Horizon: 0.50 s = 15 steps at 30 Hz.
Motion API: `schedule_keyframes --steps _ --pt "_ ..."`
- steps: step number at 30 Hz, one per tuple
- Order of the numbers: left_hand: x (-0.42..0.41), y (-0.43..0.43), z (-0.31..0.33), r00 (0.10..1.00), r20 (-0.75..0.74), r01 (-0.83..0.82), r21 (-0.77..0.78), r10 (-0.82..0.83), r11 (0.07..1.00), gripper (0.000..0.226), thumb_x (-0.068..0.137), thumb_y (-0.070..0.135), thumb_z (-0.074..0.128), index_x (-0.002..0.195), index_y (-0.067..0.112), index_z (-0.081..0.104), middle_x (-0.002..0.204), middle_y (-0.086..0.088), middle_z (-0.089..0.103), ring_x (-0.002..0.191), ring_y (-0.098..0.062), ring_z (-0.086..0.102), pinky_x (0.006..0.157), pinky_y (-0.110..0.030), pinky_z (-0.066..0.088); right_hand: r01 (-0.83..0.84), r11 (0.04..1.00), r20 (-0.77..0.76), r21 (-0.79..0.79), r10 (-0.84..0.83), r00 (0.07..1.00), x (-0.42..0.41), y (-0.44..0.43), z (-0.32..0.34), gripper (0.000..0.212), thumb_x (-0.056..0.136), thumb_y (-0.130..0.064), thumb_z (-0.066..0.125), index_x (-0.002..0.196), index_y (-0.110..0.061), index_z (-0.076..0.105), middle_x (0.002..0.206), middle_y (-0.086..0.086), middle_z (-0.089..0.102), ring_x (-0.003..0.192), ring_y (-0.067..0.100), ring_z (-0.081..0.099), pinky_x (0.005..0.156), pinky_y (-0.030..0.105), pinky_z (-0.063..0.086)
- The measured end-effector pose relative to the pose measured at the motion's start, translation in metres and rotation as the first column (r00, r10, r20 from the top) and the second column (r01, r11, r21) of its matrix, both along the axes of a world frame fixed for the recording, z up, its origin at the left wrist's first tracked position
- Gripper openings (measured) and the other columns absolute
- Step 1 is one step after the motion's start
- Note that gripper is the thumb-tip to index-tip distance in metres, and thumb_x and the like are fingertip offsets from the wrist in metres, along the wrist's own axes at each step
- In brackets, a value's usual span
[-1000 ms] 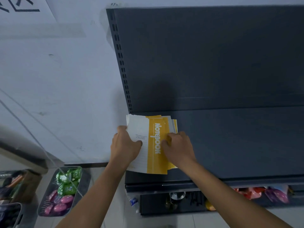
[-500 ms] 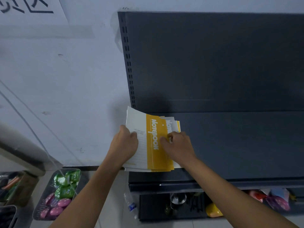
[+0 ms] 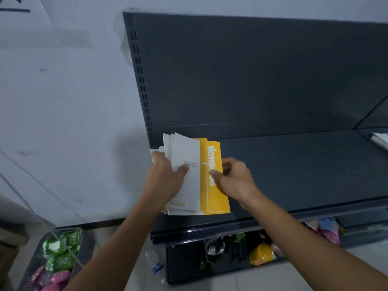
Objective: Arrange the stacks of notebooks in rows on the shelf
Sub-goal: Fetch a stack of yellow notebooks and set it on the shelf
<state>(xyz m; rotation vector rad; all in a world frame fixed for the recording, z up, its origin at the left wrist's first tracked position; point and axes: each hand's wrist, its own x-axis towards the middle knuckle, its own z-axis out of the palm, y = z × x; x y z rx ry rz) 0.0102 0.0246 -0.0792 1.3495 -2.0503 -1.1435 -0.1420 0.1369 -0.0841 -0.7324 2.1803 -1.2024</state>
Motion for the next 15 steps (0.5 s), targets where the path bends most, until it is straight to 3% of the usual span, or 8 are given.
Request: schedule_keyframes --steps 2,5,9,12,15 --pt "-0.012 0.009 -0.003 0.999 0.047 0.008 -0.058 -0.005 0.998 0.032 0.101 0.04 0.054 0.108 0.017 0.033 0.085 0.007 0.051 0.071 -0.012 0.055 0.052 -0.026 0.039 0.033 0.999 0.026 0.001 -0.033 0.999 -0.009 0.012 -0.003 0.017 0.09 -0.022 0.074 0.105 -0.023 0.066 0.092 -0.009 0.072 0.083 0.008 0.07 0.067 0.023 0.052" --pt "-0.032 0.022 -0.006 0.999 0.049 0.011 -0.1 -0.006 0.995 0.018 0.105 0.033 0.04 0.1 0.015 0.038 0.076 -0.001 0.056 0.064 -0.018 0.056 0.049 -0.03 0.033 0.108 0.994 0.041 0.019 -0.109 0.993 -0.026 0.035 -0.007 0.015 0.091 -0.02 0.073 0.104 -0.025 0.067 0.091 -0.006 0.073 0.086 0.013 0.072 0.075 0.033 0.059" --pt "-0.065 0.041 -0.01 0.995 0.075 0.084 -0.161 -0.072 0.983 0.018 0.105 0.027 0.04 0.106 0.009 0.04 0.07 0.002 0.047 0.058 -0.012 0.045 0.049 -0.026 0.026 0.19 0.98 0.043 0.054 -0.192 0.98 -0.049 0.066 -0.009 0.018 0.091 -0.019 0.072 0.108 -0.023 0.066 0.093 -0.006 0.074 0.089 0.015 0.072 0.085 0.043 0.059" --pt "-0.091 0.055 -0.015 0.985 0.109 0.153 -0.17 -0.136 0.974 0.024 0.105 0.028 0.04 0.114 0.007 0.042 0.07 0.005 0.045 0.058 -0.008 0.042 0.049 -0.025 0.024 0.246 0.966 0.016 0.08 -0.248 0.969 -0.067 0.089 -0.01 0.022 0.09 -0.019 0.072 0.111 -0.022 0.065 0.096 -0.009 0.074 0.092 0.013 0.07 0.088 0.041 0.058" --pt "-0.118 0.071 -0.014 0.973 0.118 0.22 -0.191 -0.2 0.957 0.016 0.103 0.029 0.042 0.099 0.014 0.039 0.07 0.004 0.05 0.056 -0.009 0.045 0.047 -0.025 0.025 0.281 0.955 -0.033 0.09 -0.279 0.96 -0.09 0.113 -0.011 0.02 0.089 -0.022 0.072 0.106 -0.026 0.062 0.097 -0.012 0.071 0.092 0.011 0.069 0.081 0.035 0.057"
